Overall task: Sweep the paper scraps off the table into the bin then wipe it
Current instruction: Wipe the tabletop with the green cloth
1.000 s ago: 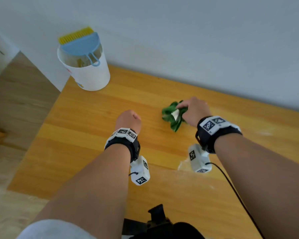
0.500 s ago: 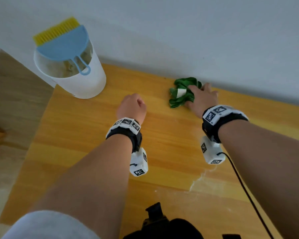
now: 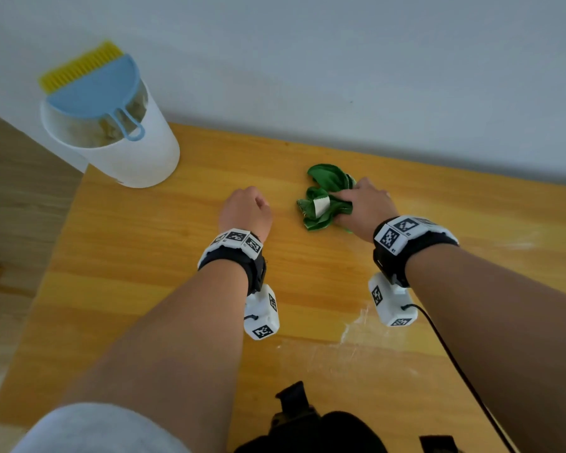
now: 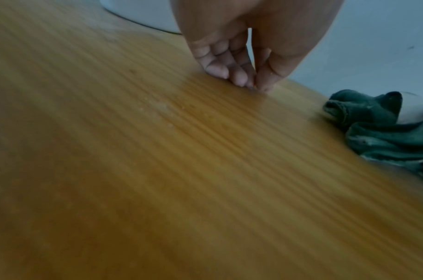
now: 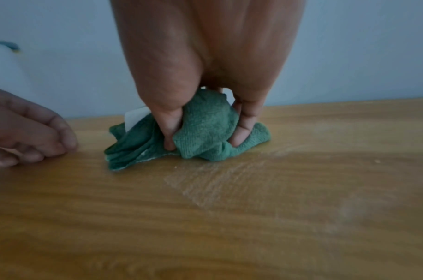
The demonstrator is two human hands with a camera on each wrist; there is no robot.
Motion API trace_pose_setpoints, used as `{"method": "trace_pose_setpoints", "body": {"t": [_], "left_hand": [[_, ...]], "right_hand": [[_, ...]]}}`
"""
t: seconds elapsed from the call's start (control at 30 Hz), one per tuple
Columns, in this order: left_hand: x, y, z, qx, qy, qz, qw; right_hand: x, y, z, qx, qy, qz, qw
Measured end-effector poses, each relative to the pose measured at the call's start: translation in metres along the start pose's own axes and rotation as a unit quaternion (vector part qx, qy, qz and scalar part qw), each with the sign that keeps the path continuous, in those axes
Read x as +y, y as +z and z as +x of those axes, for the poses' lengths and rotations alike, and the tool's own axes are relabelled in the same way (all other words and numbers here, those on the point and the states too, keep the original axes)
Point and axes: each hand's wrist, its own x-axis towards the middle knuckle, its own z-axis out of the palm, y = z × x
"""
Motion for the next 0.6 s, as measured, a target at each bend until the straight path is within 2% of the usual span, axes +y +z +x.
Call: {"method": "trace_pose_setpoints", "body": {"t": [0.23, 0.5, 0.6], "left_hand": [[0.005, 0.012, -0.027, -0.001, -0.001, -0.013, 1.000], [0.026, 0.017, -0.053, -0.020, 0.022, -0.021, 0.999], [0.033, 0.017, -0.058, -0.018, 0.022, -0.021, 0.999]], "right_hand": [[0.007, 0.017, -0.044, -0.046, -0.008, -0.025, 0.999], [0.023, 0.043, -0.085, -0.076, -0.016, 0.030, 0.997], [0.027, 0.039, -0.096, -0.103, -0.047, 0.039, 0.993]]}}
